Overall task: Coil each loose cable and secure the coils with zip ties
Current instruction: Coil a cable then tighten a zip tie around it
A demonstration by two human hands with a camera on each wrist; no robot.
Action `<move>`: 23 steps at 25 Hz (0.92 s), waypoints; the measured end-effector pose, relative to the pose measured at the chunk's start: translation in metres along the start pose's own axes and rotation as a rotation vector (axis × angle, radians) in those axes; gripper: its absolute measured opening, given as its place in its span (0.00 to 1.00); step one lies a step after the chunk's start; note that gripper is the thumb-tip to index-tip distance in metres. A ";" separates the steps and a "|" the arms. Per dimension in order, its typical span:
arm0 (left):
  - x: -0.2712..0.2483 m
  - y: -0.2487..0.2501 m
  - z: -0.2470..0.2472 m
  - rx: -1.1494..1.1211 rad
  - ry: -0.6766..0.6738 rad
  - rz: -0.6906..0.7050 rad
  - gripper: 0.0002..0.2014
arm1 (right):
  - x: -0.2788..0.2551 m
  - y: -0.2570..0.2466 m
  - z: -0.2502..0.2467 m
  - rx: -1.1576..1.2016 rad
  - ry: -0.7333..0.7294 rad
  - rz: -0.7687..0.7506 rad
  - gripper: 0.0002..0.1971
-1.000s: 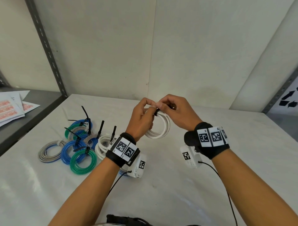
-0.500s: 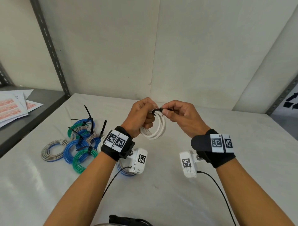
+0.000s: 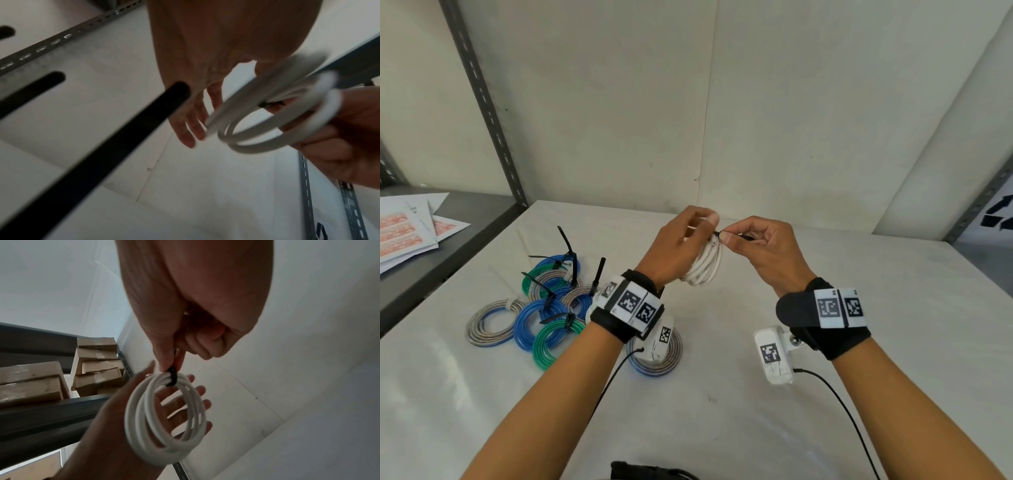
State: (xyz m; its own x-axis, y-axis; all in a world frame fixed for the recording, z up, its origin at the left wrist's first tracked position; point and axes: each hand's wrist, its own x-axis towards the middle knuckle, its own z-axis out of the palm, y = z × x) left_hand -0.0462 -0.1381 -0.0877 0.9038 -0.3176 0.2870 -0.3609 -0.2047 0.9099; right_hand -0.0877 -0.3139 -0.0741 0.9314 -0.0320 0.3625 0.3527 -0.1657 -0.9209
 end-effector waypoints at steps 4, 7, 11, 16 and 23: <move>-0.010 -0.012 0.011 0.261 0.076 0.158 0.28 | 0.012 0.008 -0.001 -0.049 0.195 0.018 0.03; -0.008 -0.014 0.018 0.327 0.066 0.142 0.19 | 0.018 0.014 0.005 -0.069 0.262 0.037 0.02; -0.007 -0.009 0.011 0.263 0.097 0.100 0.15 | 0.016 0.010 0.002 -0.165 0.203 0.062 0.09; -0.016 -0.001 -0.020 -0.315 -0.129 -0.168 0.11 | 0.002 0.006 -0.011 0.062 -0.008 0.412 0.30; -0.007 -0.012 -0.039 0.186 -0.163 -0.338 0.15 | -0.001 0.030 0.013 -0.069 -0.155 0.447 0.14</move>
State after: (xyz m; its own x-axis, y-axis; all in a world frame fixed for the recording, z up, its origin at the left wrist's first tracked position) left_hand -0.0397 -0.0974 -0.0887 0.9355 -0.3433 -0.0833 -0.0993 -0.4818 0.8707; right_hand -0.0763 -0.3064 -0.1042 0.9947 0.0316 -0.0977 -0.0876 -0.2346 -0.9681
